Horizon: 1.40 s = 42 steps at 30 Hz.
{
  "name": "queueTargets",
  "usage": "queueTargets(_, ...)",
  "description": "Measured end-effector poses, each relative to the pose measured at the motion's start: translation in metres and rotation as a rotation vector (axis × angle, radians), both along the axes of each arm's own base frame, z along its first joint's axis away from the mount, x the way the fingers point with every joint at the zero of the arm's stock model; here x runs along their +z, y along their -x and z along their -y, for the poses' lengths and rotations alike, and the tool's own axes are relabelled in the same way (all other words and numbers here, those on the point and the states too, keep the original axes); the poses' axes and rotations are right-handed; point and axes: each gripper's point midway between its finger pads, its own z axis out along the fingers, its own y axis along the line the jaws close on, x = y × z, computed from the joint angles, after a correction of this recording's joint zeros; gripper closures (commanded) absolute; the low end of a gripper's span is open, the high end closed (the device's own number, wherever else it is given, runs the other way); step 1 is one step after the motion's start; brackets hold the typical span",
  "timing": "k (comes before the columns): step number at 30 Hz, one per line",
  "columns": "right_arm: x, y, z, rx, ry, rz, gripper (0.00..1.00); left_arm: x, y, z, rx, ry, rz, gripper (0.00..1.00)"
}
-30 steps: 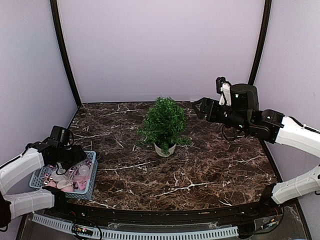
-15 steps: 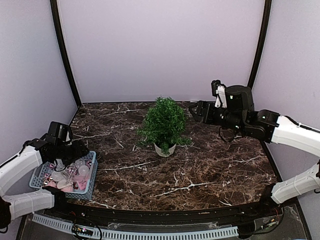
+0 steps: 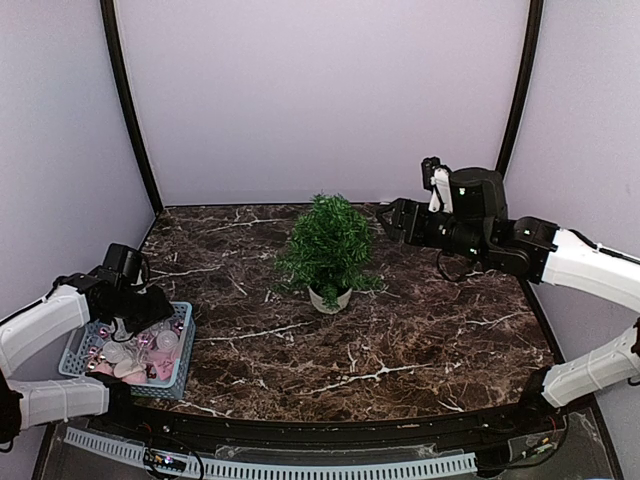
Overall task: Decorate the small christmas tree
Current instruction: Pick up the light string from the bin.
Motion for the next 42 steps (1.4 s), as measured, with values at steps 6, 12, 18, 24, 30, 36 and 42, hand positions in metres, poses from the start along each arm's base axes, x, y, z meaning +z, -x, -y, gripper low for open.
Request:
queueTargets(6, 0.0, 0.0, 0.0, -0.001, 0.0, -0.001, 0.18, -0.005, -0.003, -0.003, 0.004, -0.02, -0.013, 0.66)
queueTargets(12, 0.003, 0.001, 0.002, -0.003, -0.007, 0.003, 0.19, -0.008, -0.007, -0.005, 0.013, -0.038, -0.013, 1.0)
queueTargets(18, 0.013, 0.003, 0.009, -0.019, -0.022, 0.024, 0.18, 0.034, -0.007, -0.011, 0.033, -0.042, 0.133, 1.0)
queueTargets(24, 0.017, 0.004, 0.011, -0.025, -0.019, 0.037, 0.18, 0.147, -0.012, -0.006, -0.004, 0.011, 0.454, 1.0)
queueTargets(30, 0.018, 0.006, 0.01, 0.007, 0.014, 0.06, 0.18, 0.225, -0.003, 0.014, -0.152, 0.049, 0.597, 1.0)
queueTargets(36, 0.027, 0.015, -0.003, 0.113, 0.019, 0.095, 0.18, 0.295, 0.001, 0.038, -0.31, 0.094, 0.713, 1.0)
queueTargets(42, 0.043, 0.035, -0.023, 0.273, -0.022, 0.144, 0.13, 0.362, -0.001, 0.064, -0.454, 0.159, 0.816, 1.0)
